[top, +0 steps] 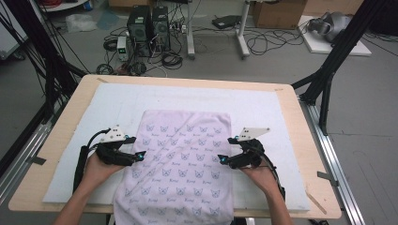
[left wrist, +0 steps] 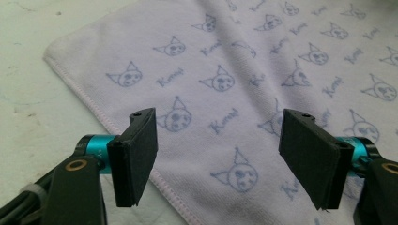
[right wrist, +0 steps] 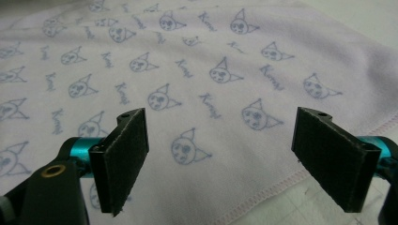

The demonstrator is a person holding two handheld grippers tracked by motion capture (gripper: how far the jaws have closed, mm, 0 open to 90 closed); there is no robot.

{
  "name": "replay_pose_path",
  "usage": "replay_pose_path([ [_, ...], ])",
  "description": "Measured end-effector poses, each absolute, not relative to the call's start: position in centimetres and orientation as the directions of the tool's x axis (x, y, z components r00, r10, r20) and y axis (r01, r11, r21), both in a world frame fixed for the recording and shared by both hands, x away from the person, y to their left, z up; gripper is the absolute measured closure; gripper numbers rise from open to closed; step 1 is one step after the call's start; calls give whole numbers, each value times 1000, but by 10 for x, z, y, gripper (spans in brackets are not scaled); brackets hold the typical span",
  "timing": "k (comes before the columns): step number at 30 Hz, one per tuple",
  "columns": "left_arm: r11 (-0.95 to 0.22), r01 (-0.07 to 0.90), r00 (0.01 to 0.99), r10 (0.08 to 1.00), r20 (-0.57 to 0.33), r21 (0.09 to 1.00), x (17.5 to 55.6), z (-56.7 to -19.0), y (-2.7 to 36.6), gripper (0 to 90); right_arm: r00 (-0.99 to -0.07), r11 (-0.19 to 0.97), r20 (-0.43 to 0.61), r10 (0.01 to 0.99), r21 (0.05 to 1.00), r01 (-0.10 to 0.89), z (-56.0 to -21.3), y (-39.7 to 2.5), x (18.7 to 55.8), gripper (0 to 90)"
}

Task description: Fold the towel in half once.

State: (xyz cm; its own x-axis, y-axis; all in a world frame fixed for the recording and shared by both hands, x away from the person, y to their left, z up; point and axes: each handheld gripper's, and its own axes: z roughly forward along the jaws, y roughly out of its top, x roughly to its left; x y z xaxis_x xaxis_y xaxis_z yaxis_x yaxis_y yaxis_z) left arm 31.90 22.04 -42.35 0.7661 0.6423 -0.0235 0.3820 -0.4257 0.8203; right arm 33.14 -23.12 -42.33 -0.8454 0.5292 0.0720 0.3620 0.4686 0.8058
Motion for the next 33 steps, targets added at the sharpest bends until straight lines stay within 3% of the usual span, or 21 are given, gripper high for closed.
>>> replay_pose_path([
  [10, -454, 373, 764, 645, 9, 809, 328, -411, 222, 316, -845, 470, 71, 530, 805, 362, -414, -229, 347, 202],
  [24, -435, 440, 753, 655, -59, 786, 383, -386, 227, 430, -817, 506, 54, 574, 761, 406, -380, -232, 396, 259],
  [30, -450, 462, 744, 666, -57, 764, 411, -402, 222, 525, -805, 487, 65, 589, 766, 418, -387, -234, 417, 378],
  [33, -460, 482, 725, 687, -45, 745, 421, -419, 218, 565, -789, 478, 80, 609, 757, 445, -401, -234, 425, 392],
])
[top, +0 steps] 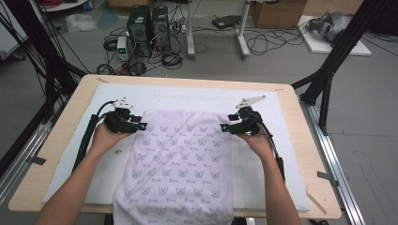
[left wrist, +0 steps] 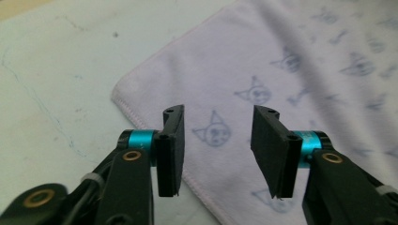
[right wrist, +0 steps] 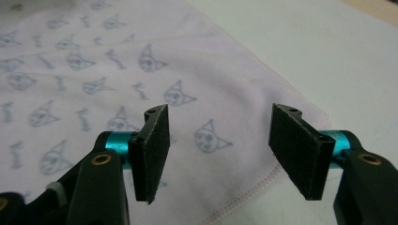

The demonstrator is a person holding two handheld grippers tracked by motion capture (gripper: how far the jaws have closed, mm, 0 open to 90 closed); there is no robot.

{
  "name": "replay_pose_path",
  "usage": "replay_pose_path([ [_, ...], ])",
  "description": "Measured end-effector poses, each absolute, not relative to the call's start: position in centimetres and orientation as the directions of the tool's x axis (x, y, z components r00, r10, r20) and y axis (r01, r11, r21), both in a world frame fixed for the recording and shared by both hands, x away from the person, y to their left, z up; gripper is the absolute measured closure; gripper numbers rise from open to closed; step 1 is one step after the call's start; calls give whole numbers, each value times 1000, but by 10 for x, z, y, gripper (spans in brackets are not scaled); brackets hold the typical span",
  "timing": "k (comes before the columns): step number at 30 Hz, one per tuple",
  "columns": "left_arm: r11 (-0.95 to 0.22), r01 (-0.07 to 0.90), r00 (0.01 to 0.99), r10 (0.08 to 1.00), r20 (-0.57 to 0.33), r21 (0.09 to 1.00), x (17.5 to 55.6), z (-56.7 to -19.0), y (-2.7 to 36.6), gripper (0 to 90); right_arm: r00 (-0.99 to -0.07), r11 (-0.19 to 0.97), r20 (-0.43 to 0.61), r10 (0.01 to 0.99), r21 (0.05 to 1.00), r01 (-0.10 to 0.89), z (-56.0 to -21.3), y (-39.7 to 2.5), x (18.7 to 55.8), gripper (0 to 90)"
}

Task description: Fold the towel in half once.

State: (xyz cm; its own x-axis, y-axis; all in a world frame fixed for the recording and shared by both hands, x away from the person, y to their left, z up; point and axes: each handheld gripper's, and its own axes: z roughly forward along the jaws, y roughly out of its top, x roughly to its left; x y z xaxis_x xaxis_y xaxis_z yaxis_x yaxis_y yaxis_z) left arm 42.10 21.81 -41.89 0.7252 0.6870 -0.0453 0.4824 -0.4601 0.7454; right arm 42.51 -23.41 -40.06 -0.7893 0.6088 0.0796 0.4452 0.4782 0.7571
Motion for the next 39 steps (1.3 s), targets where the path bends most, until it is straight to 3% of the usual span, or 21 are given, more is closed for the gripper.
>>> replay_pose_path([
  [10, -394, 532, 619, 785, -27, 749, 439, -444, 215, 605, -735, 507, 28, 678, 705, 495, -431, -235, 442, 479],
  [13, -380, 538, 606, 794, -33, 752, 439, -444, 213, 657, -733, 525, 23, 680, 682, 509, -438, -233, 444, 513],
  [14, -381, 537, 616, 787, -41, 753, 439, -444, 213, 715, -733, 529, 11, 680, 685, 501, -440, -232, 442, 530],
  [17, -366, 552, 620, 781, -75, 750, 439, -444, 212, 836, -740, 515, 17, 673, 707, 484, -442, -232, 439, 645],
  [20, -341, 573, 608, 787, -108, 746, 439, -444, 213, 856, -747, 501, 60, 662, 705, 501, -442, -232, 440, 790],
  [22, -330, 579, 602, 790, -117, 746, 439, -442, 214, 859, -752, 510, 56, 657, 701, 498, -440, -232, 440, 835],
  [26, -298, 562, 604, 785, -136, 771, 438, -432, 223, 860, -759, 535, 19, 651, 698, 476, -436, -229, 437, 854],
  [33, -247, 516, 606, 782, -146, 820, 426, -403, 245, 862, -772, 459, 66, 632, 770, 442, -409, -242, 431, 860],
  [39, -297, 445, 662, 744, -87, 845, 402, -382, 251, 862, -811, 444, 61, 582, 812, 379, -379, -240, 408, 859],
])
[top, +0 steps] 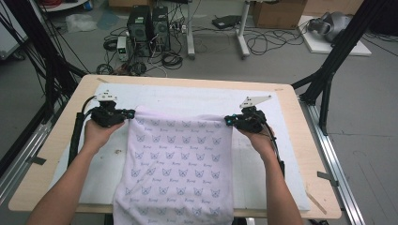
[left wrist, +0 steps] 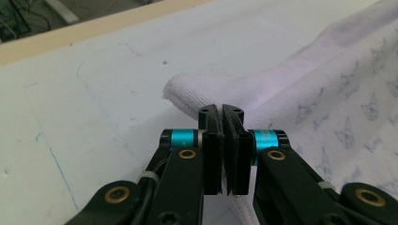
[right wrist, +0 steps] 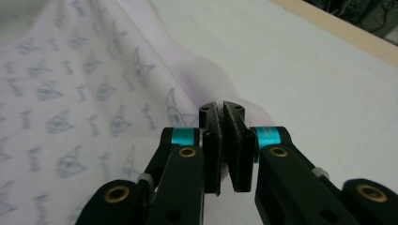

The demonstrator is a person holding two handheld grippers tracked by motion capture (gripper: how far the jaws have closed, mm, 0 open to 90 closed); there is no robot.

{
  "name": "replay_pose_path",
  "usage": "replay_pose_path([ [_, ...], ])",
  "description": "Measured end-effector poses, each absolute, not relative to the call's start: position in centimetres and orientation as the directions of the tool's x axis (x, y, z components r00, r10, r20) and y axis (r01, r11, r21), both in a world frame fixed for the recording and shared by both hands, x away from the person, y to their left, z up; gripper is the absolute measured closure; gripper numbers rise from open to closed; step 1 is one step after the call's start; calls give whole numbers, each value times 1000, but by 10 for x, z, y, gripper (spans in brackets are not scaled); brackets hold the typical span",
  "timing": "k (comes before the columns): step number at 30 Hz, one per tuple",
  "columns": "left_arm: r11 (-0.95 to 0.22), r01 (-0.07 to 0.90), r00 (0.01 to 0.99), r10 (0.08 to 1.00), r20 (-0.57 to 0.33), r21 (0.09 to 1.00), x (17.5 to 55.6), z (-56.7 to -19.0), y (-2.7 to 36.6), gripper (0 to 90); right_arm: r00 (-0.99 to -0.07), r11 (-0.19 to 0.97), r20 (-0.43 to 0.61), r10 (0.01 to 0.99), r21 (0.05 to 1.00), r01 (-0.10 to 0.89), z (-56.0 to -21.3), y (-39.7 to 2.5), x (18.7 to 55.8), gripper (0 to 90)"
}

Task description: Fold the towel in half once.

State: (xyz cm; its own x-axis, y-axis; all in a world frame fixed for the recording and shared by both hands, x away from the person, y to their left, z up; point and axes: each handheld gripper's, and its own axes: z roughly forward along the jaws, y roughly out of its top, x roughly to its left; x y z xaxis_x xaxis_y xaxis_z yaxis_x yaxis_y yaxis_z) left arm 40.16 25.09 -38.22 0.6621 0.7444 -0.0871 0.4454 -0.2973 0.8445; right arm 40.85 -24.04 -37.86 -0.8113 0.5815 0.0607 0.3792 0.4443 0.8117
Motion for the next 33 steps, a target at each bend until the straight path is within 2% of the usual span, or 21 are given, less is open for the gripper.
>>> replay_pose_path([
  [6, -314, 396, 720, 689, -80, 863, 349, -383, 260, 862, -847, 467, 52, 528, 815, 342, -371, -246, 368, 860],
  [11, -379, 378, 785, 615, -75, 845, 292, -406, 263, 847, -889, 535, 44, 455, 785, 312, -390, -251, 310, 836],
  [12, -398, 380, 792, 606, -72, 835, 283, -410, 263, 814, -896, 536, 55, 440, 785, 311, -394, -253, 300, 800],
  [14, -437, 374, 783, 621, -25, 818, 272, -414, 262, 689, -895, 534, 57, 443, 785, 315, -402, -258, 285, 724],
  [17, -455, 384, 776, 631, -14, 803, 274, -412, 260, 598, -879, 522, 50, 475, 788, 327, -405, -268, 284, 663],
  [19, -447, 384, 778, 628, -22, 808, 281, -408, 256, 559, -862, 485, 82, 500, 798, 358, -403, -271, 290, 629],
  [24, -435, 412, 774, 631, -55, 800, 302, -414, 242, 530, -864, 493, 96, 495, 787, 370, -409, -254, 302, 530],
  [26, -445, 420, 773, 633, -55, 790, 309, -420, 237, 541, -865, 523, 87, 494, 765, 376, -416, -245, 308, 529],
  [30, -491, 434, 793, 607, -61, 755, 317, -432, 228, 705, -860, 554, 68, 506, 738, 385, -425, -235, 316, 555],
  [33, -514, 425, 800, 599, -42, 745, 317, -436, 224, 866, -867, 575, 75, 492, 720, 389, -427, -232, 318, 718],
])
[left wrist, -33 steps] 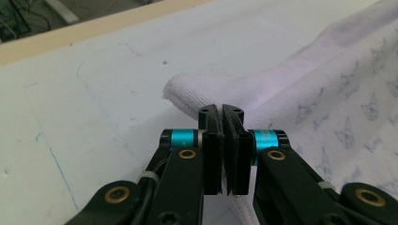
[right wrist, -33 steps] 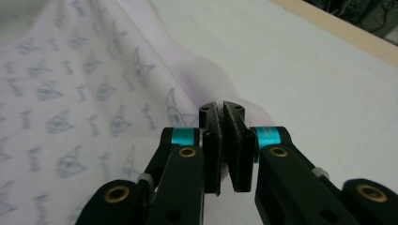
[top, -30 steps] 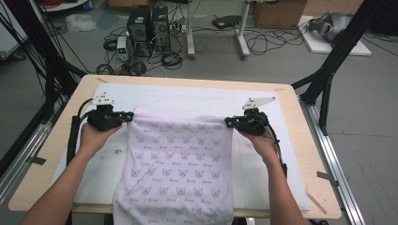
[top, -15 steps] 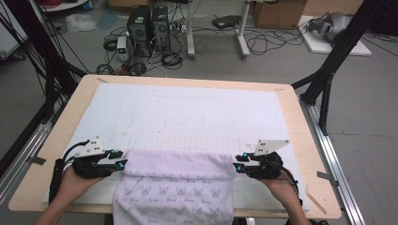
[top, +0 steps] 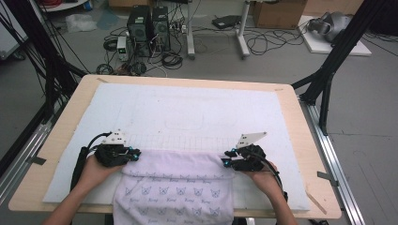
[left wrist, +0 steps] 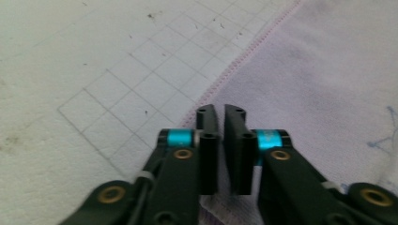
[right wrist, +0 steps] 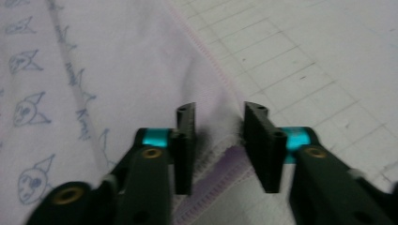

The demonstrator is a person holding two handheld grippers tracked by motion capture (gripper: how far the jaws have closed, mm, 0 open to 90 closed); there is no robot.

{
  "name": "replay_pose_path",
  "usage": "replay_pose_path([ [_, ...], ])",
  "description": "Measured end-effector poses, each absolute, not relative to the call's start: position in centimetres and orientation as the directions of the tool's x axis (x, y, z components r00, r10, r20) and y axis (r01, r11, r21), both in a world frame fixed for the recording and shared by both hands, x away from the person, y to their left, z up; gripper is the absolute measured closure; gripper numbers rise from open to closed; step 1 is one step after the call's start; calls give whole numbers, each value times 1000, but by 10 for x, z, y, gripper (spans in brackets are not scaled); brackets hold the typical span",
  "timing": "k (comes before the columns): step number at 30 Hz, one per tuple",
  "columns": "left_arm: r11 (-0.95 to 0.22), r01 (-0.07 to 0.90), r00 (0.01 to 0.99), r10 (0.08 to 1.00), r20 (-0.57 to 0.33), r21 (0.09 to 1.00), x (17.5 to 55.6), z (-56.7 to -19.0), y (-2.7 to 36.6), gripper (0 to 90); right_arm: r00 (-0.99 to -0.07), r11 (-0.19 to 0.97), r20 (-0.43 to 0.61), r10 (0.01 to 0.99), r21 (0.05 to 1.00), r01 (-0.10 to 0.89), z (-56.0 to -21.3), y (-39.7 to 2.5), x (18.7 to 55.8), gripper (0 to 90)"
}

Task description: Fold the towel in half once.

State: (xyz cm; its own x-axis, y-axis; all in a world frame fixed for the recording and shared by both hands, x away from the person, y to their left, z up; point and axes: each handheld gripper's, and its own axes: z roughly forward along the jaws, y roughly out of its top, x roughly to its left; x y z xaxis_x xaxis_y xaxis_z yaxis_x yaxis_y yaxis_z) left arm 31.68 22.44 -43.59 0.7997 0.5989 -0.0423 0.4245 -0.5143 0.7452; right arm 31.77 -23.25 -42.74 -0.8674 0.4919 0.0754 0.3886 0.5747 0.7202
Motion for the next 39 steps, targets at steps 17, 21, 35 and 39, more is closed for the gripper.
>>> replay_pose_path([
  [17, -438, 333, 800, 599, -4, 835, 266, -393, 249, 896, -899, 509, 22, 437, 818, 268, -393, -242, 276, 834],
  [21, -436, 313, 818, 576, -6, 844, 228, -394, 261, 896, -921, 512, 28, 388, 825, 241, -393, -248, 242, 824],
  [35, -506, 399, 799, 600, -20, 765, 291, -420, 228, 598, -904, 517, 92, 417, 794, 319, -414, -242, 275, 597],
  [39, -547, 433, 812, 581, -47, 717, 299, -435, 220, 673, -901, 541, 102, 422, 769, 341, -424, -236, 286, 578],
])
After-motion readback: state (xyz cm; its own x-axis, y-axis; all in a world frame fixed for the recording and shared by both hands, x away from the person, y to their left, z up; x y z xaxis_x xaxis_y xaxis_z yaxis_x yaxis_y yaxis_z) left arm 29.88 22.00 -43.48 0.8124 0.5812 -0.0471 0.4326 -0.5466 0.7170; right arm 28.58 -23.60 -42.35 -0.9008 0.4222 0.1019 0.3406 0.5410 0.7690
